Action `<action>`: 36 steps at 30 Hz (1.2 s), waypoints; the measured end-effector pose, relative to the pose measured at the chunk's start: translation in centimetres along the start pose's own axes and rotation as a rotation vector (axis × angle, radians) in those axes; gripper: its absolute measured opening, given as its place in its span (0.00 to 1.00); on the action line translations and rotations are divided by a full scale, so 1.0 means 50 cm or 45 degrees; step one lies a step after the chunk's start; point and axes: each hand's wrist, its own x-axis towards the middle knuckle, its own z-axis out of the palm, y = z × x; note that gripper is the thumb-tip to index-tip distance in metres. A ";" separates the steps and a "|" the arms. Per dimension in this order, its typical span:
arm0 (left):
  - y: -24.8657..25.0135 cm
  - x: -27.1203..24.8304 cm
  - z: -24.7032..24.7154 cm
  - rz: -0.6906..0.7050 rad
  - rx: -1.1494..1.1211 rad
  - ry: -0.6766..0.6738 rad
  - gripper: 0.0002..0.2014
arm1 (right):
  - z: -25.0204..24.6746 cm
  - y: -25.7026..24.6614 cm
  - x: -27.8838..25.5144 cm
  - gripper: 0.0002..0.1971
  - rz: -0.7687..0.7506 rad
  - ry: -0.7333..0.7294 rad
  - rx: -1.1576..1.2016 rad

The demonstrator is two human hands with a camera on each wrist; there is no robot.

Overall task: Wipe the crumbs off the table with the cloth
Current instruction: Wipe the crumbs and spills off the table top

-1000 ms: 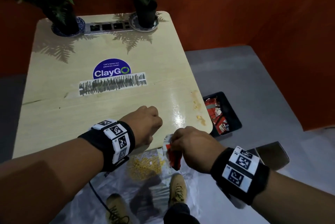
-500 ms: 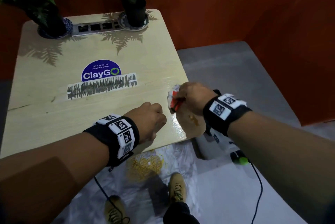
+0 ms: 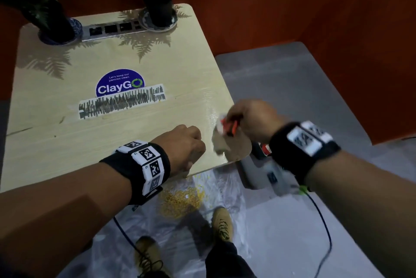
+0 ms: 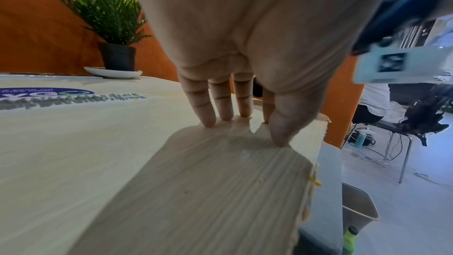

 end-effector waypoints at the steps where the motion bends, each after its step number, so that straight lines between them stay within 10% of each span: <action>1: 0.000 0.000 0.000 0.018 0.028 -0.005 0.17 | -0.016 0.000 0.032 0.13 0.043 0.034 0.027; 8: 0.002 -0.007 0.007 0.028 -0.014 0.002 0.13 | 0.011 0.038 0.141 0.15 0.198 -0.002 0.027; 24: -0.017 -0.088 0.012 -0.054 -0.016 -0.092 0.26 | 0.203 0.040 -0.094 0.23 0.656 0.514 0.771; 36: -0.072 -0.185 0.052 0.010 -0.022 -0.013 0.21 | 0.300 -0.151 -0.152 0.27 0.777 0.613 1.201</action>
